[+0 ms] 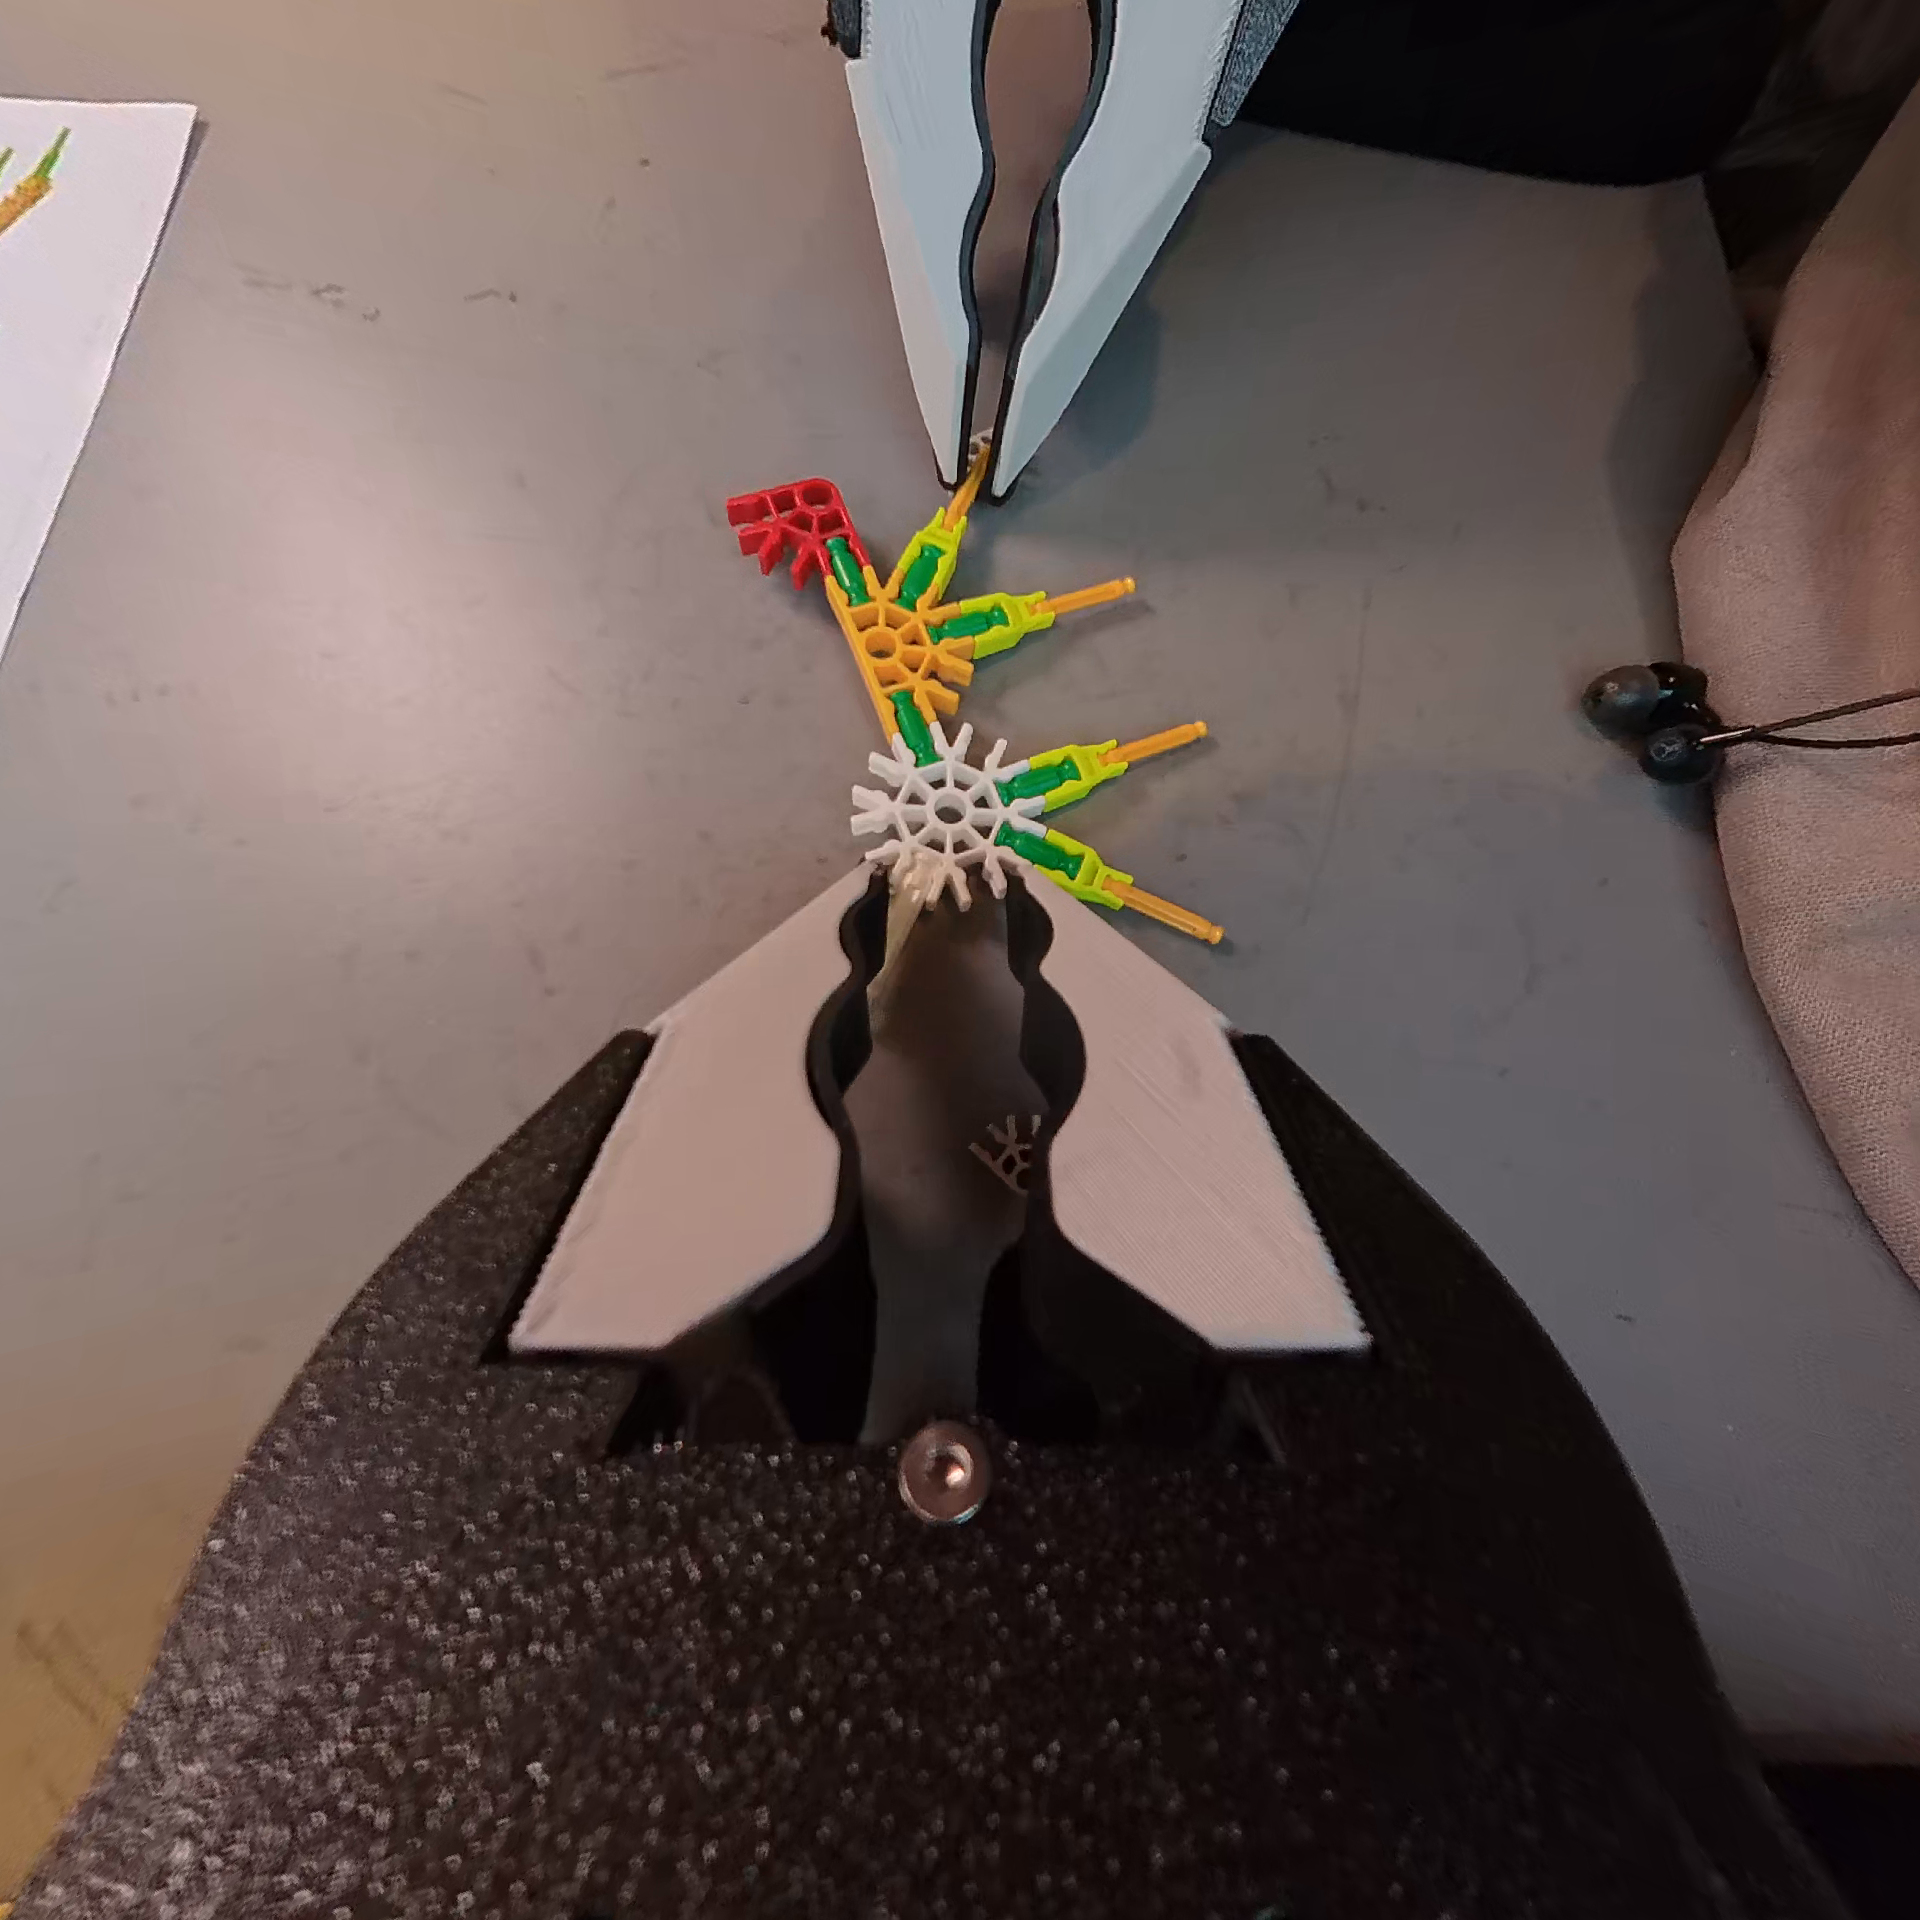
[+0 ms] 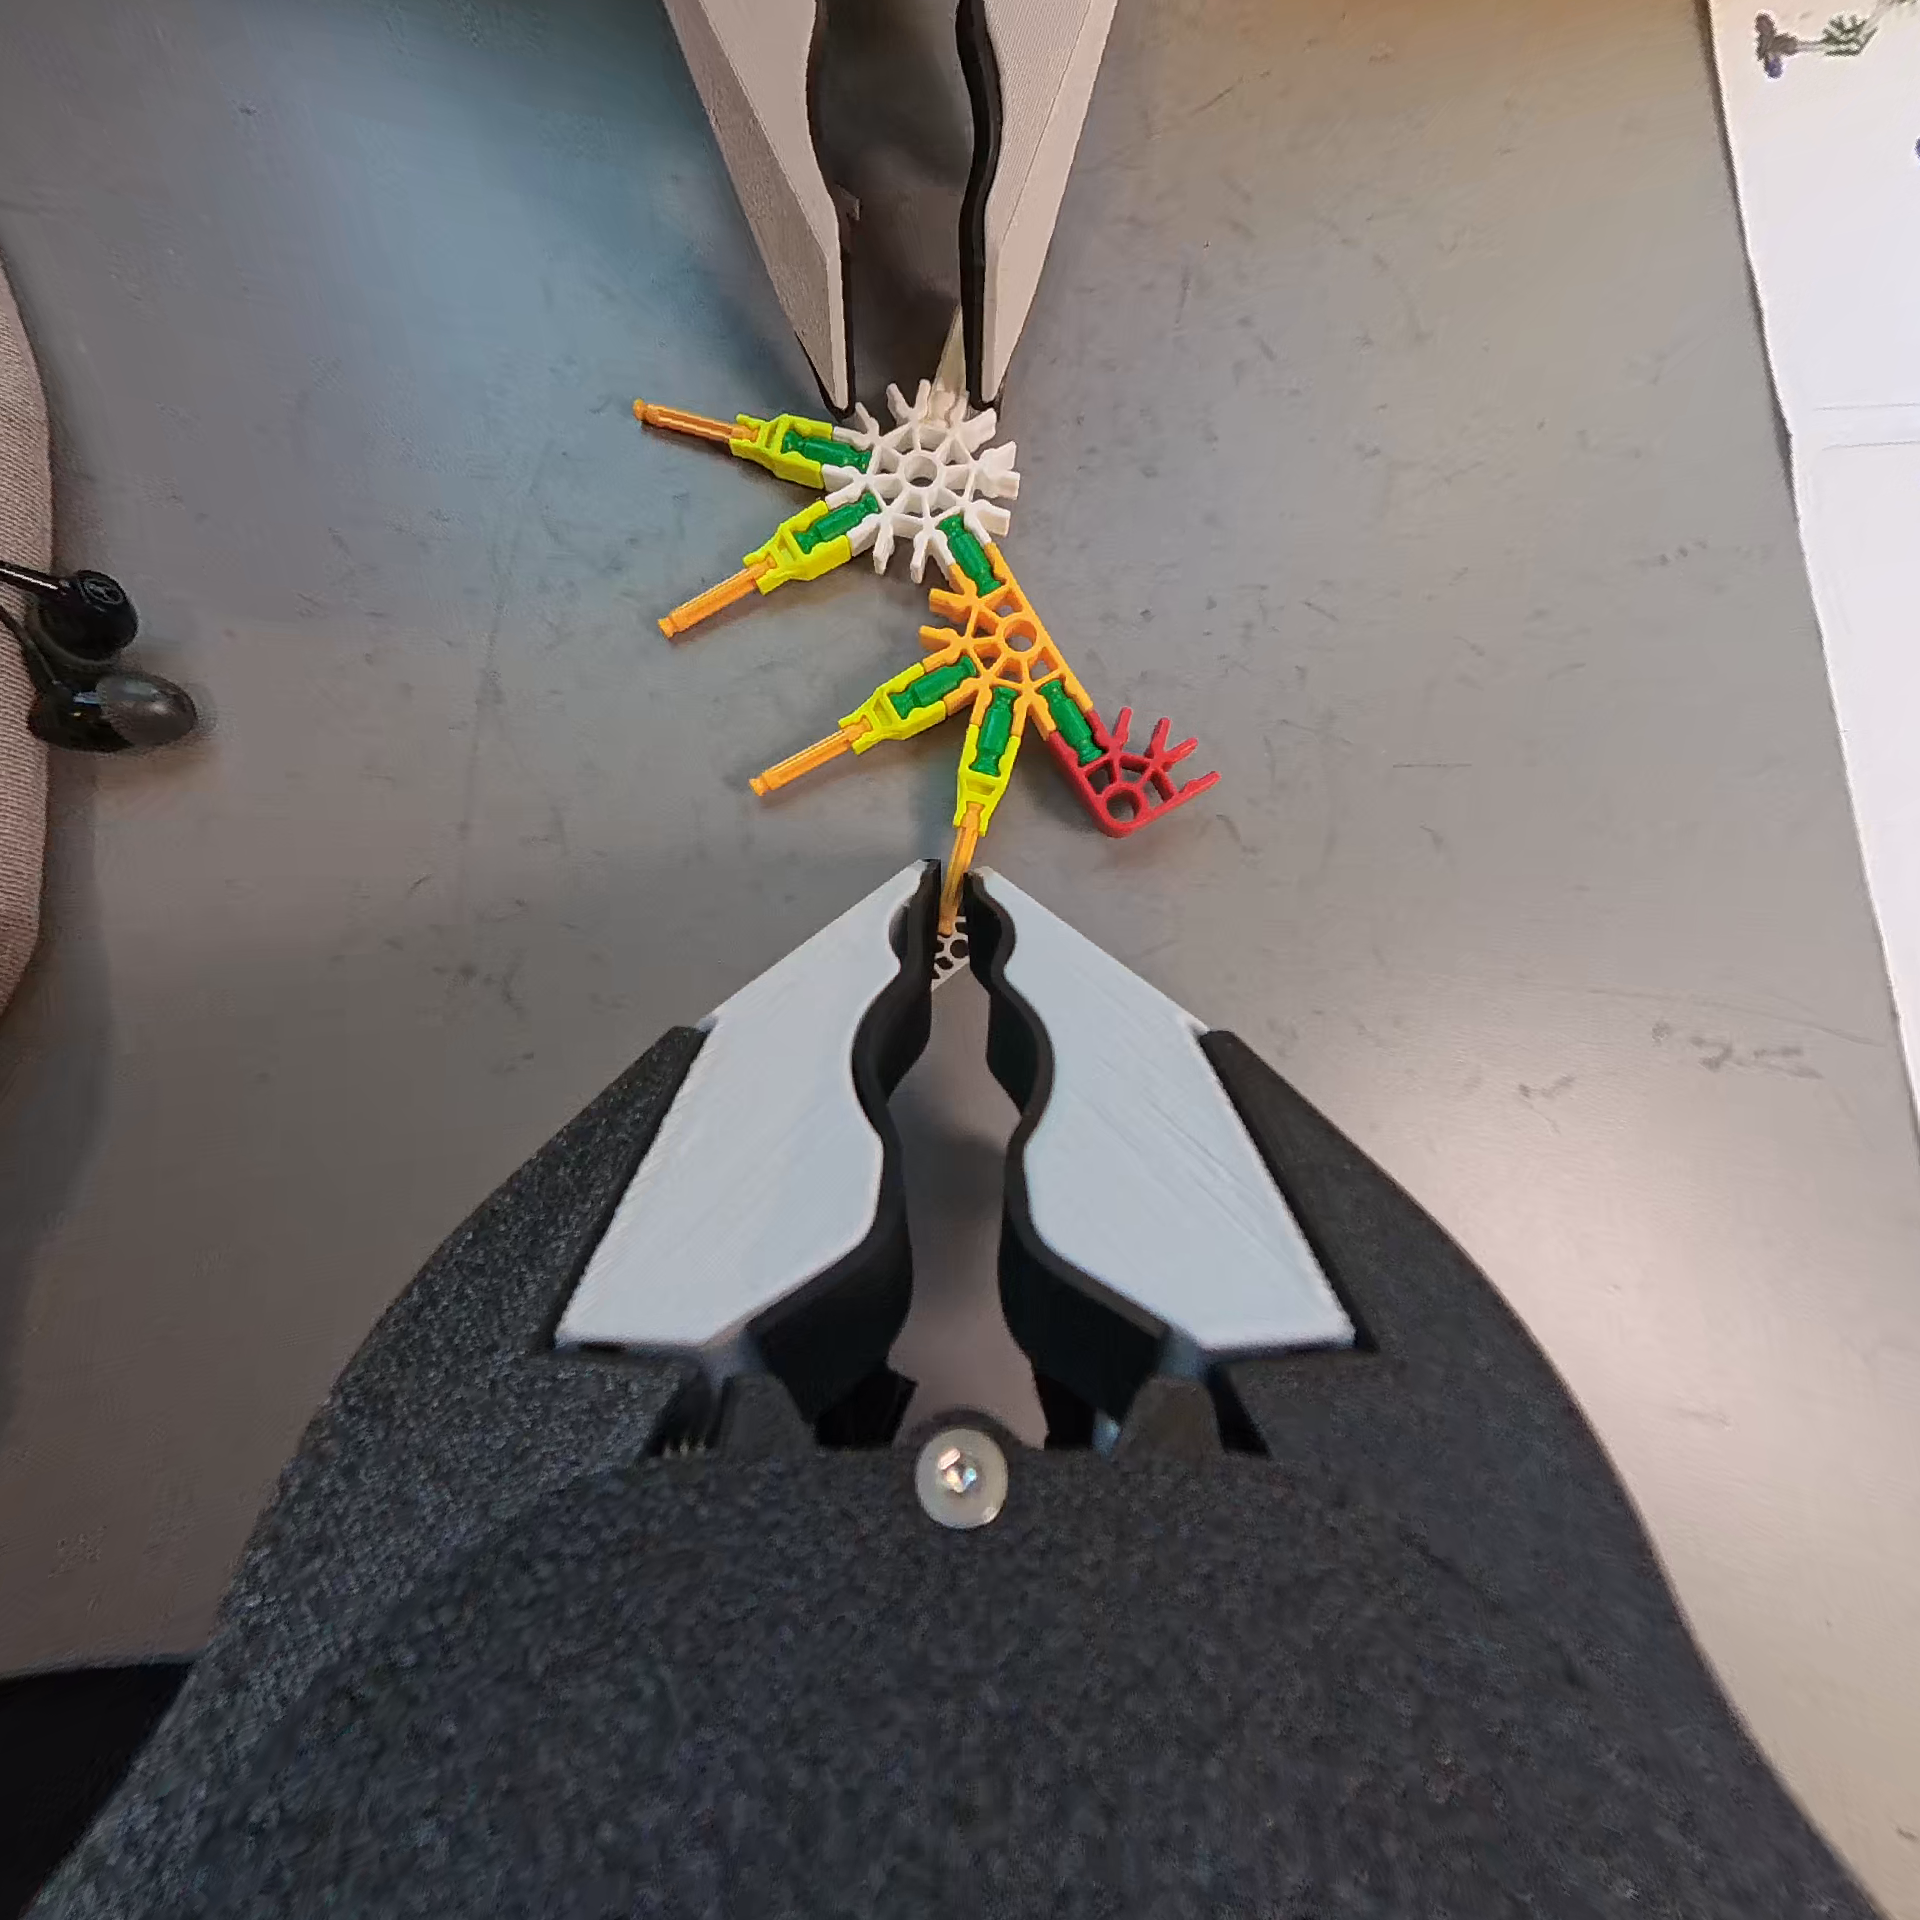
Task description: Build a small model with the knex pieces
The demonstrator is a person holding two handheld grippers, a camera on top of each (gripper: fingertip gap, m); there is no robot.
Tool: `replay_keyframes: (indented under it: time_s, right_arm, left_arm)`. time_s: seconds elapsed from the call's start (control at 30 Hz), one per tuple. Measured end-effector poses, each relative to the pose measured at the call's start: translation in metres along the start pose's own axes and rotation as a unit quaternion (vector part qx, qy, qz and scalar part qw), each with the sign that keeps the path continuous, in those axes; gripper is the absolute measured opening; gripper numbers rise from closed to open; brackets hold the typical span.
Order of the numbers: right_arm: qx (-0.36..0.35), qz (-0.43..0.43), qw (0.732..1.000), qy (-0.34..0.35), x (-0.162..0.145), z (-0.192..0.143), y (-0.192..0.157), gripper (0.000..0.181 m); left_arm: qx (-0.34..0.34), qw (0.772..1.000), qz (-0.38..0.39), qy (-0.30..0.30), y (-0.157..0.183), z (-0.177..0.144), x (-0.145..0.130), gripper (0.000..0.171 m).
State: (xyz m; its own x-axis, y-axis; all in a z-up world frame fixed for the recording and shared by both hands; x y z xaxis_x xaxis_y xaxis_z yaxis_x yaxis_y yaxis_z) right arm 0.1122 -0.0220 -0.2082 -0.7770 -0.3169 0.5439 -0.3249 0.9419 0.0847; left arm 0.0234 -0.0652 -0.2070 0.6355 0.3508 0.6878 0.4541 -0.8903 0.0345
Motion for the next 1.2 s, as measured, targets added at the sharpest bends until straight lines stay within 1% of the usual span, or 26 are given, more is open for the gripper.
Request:
replay_keyframes:
  time_s: [0.33, 0.4, 0.47, 0.57, 0.67, 0.77, 0.93, 1.1, 1.2]
  right_arm:
    - [0.0, 0.005, 1.0, 0.01, 0.0, 0.0, 0.003, 0.003]
    - [0.002, 0.006, 1.0, 0.011, 0.0, 0.001, 0.003, 0.003]
    - [0.004, 0.006, 1.0, 0.012, 0.0, 0.001, 0.002, 0.003]
    - [0.006, 0.003, 1.0, 0.012, 0.0, 0.002, 0.0, 0.008]
    - [0.01, 0.006, 1.0, 0.026, 0.003, -0.004, 0.001, 0.011]
    - [0.013, 0.015, 0.999, 0.04, 0.003, -0.013, 0.003, 0.01]
    - [0.012, 0.02, 0.999, 0.025, -0.007, -0.016, 0.005, 0.004]
    - [0.022, 0.017, 0.999, 0.018, -0.008, -0.014, 0.001, 0.004]
    - [0.024, 0.019, 0.999, 0.011, -0.01, -0.012, 0.0, 0.009]
  left_arm:
    - [-0.007, 1.0, -0.005, 0.002, 0.001, 0.0, 0.0, 0.021]
    - [-0.009, 1.0, -0.003, 0.001, 0.002, 0.0, 0.0, 0.02]
    - [-0.012, 1.0, -0.001, 0.002, 0.004, 0.001, 0.0, 0.015]
    - [-0.014, 1.0, 0.0, 0.003, 0.005, 0.0, 0.001, 0.016]
    - [-0.011, 1.0, -0.001, 0.007, 0.004, -0.002, 0.002, 0.016]
    - [-0.009, 1.0, -0.005, 0.012, 0.002, -0.005, 0.002, 0.017]
    - [-0.009, 1.0, -0.007, -0.007, 0.0, -0.002, -0.005, 0.024]
    - [-0.003, 1.0, -0.006, -0.021, -0.001, 0.0, -0.009, 0.02]
    - [-0.001, 1.0, -0.006, -0.023, -0.001, -0.001, -0.01, 0.018]
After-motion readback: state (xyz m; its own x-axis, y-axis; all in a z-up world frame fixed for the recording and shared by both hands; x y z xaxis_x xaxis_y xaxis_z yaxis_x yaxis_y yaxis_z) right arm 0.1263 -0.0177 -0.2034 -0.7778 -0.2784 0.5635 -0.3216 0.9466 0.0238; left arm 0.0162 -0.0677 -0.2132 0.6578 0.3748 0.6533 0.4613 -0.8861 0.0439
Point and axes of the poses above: each gripper's, where its closed fingertips meet, z out along the fingers, x out of its top, y = z × x across the jaws, the point moved 1 cm from there along -z, back along the fingers, and after that the axes turned 5 degrees about -y, right-handed, at the moved point
